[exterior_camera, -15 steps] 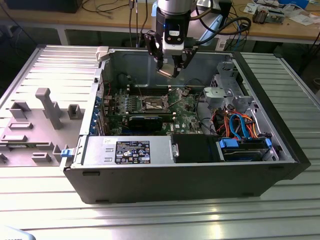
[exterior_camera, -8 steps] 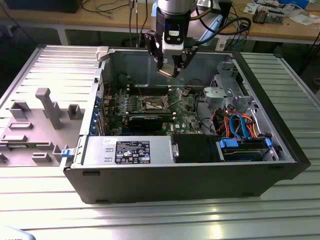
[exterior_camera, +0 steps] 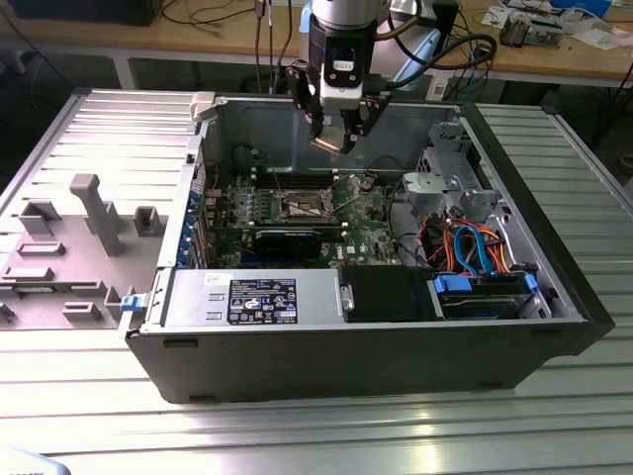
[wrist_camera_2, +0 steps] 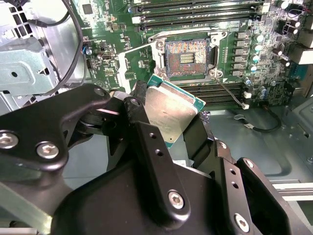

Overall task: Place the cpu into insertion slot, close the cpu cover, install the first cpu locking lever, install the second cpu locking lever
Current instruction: 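Place the cpu into insertion slot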

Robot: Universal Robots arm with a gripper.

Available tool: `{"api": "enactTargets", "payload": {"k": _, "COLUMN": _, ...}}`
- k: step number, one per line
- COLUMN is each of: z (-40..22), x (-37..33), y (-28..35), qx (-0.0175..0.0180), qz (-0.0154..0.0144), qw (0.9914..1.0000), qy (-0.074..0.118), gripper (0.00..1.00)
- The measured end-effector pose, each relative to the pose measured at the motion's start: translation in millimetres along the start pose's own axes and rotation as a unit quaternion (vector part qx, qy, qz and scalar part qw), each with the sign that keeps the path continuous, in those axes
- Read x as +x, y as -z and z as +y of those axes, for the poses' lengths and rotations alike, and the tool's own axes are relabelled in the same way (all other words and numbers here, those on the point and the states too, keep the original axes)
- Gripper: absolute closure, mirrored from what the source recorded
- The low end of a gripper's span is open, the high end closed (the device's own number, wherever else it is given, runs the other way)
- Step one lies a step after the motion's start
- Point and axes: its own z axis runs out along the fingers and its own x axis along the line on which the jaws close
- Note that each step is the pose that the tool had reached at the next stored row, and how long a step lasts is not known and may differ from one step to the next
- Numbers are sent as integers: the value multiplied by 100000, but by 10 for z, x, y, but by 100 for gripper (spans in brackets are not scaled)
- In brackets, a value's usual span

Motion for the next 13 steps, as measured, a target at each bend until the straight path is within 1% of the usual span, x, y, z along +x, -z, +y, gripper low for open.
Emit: {"api": "enactTargets", "payload": {"k": 13, "z": 0, "x": 0, "y": 0, "qx": -21, "qz": -78, "qw": 99996, "qy": -893, "gripper": 45}}
